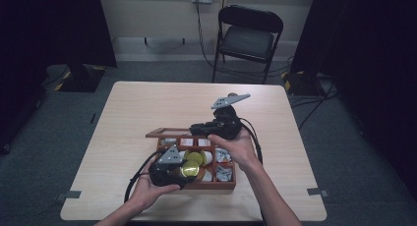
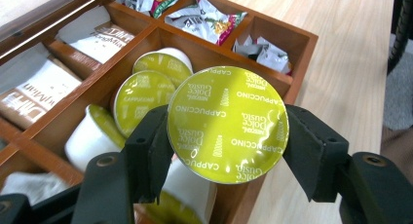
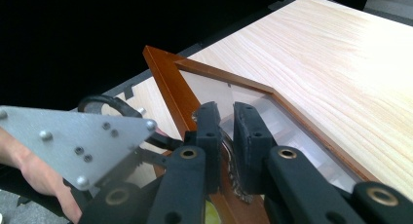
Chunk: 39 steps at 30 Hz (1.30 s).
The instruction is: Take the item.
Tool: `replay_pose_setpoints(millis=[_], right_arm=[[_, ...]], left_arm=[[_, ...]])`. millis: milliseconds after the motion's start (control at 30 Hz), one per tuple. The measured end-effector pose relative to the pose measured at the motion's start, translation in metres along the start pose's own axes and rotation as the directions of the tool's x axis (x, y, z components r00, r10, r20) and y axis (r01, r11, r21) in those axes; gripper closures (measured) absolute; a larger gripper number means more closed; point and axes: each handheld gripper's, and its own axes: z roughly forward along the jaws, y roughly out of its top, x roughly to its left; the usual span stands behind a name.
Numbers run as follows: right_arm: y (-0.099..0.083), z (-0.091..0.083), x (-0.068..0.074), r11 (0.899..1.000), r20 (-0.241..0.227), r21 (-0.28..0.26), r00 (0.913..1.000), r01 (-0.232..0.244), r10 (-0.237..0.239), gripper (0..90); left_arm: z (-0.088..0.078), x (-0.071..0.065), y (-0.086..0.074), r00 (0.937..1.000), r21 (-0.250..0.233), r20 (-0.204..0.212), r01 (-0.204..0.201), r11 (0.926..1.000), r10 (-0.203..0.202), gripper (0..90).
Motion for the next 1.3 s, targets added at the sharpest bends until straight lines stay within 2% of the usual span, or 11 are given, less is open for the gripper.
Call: replay_pose_setpoints(millis=[133, 233, 433, 500, 667, 1067, 1300], right_arm=[[0.0, 0.0, 0.0, 1.0, 0.0, -0.001, 1.0, 0.0, 0.0, 81.7], [0.0, 0.0, 0.0, 1.0, 0.0, 0.0, 1.0, -0.001, 0.001, 81.7], [0.0, 0.0, 0.0, 1.0, 0.0, -0.001, 1.0, 0.0, 0.0, 81.7], [0.0, 0.0, 0.0, 1.0, 0.0, -0.001, 1.0, 0.0, 0.0, 81.8], [0.001, 0.0, 0.0, 1.0, 0.0, -0.001, 1.0, 0.0, 0.0, 81.7], [0.0, 0.0, 0.0, 1.0, 0.0, -0.001, 1.0, -0.001, 0.001, 81.7], [0.0, 0.0, 0.0, 1.0, 0.0, -0.001, 1.0, -0.001, 0.001, 81.7]], left_arm=[[-0.01, 0.001, -0.007, 0.9998, -0.01, -0.02, 0.006, 0.9999, -0.006, 38.2], [-0.016, 0.002, -0.014, 0.9997, 0.003, -0.021, 0.009, 1.0, -0.009, 38.2], [-0.028, 0.008, -0.024, 0.9983, -0.025, -0.037, 0.044, 0.9987, -0.045, 38.2], [-0.03, 0.011, -0.027, 0.996, -0.027, -0.048, 0.074, 0.9969, -0.075, 38.2], [-0.04, 0.019, -0.032, 0.993, -0.054, -0.061, 0.097, 0.9938, -0.101, 38.2], [-0.06, 0.038, -0.039, 0.9852, -0.086, -0.105, 0.127, 0.9881, -0.136, 38.2], [-0.068, 0.049, -0.044, 0.9769, -0.1, -0.134, 0.154, 0.9831, -0.166, 38.2]])
